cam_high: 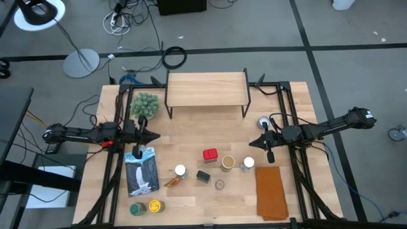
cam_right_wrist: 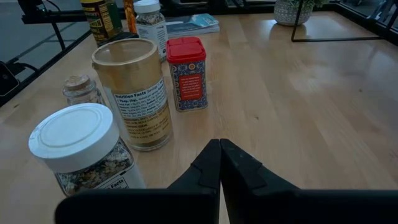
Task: Shelf spices
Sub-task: Put the red seasoning can on the shelf
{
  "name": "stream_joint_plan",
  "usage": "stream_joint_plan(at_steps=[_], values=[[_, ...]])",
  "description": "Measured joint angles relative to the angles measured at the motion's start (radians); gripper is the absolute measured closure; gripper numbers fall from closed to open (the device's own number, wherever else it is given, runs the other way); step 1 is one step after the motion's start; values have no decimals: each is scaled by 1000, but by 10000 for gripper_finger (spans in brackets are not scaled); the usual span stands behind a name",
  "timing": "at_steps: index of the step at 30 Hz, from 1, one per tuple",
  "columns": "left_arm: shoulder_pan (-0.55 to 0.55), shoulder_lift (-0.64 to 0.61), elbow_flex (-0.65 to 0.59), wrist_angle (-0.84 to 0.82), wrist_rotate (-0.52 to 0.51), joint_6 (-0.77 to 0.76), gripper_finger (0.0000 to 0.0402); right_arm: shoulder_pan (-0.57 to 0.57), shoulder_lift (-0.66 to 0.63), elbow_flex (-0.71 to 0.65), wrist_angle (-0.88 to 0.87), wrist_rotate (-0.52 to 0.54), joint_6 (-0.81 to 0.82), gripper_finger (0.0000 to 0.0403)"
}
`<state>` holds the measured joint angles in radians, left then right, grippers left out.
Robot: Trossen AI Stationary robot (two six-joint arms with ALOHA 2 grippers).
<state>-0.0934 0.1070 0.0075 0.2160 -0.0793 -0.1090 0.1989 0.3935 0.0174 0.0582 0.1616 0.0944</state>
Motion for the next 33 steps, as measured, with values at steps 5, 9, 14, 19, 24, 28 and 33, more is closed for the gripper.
stream_joint_plan(at_steps=[5,9,14,19,24,28,33], values=[[0,0,0,84,0,0,394,0,0,0,0,0,0,394],[0,0,0,149,1,0,394,0,0,0,0,0,0,394],[0,0,0,206,-31,50,394,0,0,0,0,0,0,394],[0,0,0,212,-31,41,394,0,0,0,0,0,0,394],[0,0,0,200,14,-31,394,0,0,0,0,0,0,394],[0,0,0,195,35,-33,394,0,0,0,0,0,0,394],[0,0,0,182,24,-61,393,0,0,0,0,0,0,394]])
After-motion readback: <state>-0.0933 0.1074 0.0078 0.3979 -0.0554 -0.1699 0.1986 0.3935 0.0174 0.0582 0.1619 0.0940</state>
